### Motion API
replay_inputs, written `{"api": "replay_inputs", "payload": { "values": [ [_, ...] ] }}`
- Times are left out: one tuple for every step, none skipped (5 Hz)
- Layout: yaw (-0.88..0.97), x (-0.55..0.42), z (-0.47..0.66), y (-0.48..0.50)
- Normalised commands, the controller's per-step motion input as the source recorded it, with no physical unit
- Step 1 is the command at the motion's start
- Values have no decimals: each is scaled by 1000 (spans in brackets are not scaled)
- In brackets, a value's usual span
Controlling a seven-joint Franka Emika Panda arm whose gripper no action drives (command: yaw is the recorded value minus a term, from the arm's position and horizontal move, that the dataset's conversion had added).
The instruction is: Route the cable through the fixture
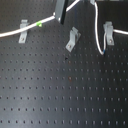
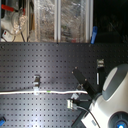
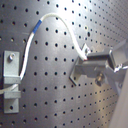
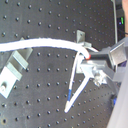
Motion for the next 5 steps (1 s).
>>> {"api": "replay_inputs", "payload": {
  "values": [
    [-20,56,51,79],
    [0,11,0,-11],
    [317,-226,7,253],
    [11,-282,173,313],
    [0,-1,96,0]
  ]
}}
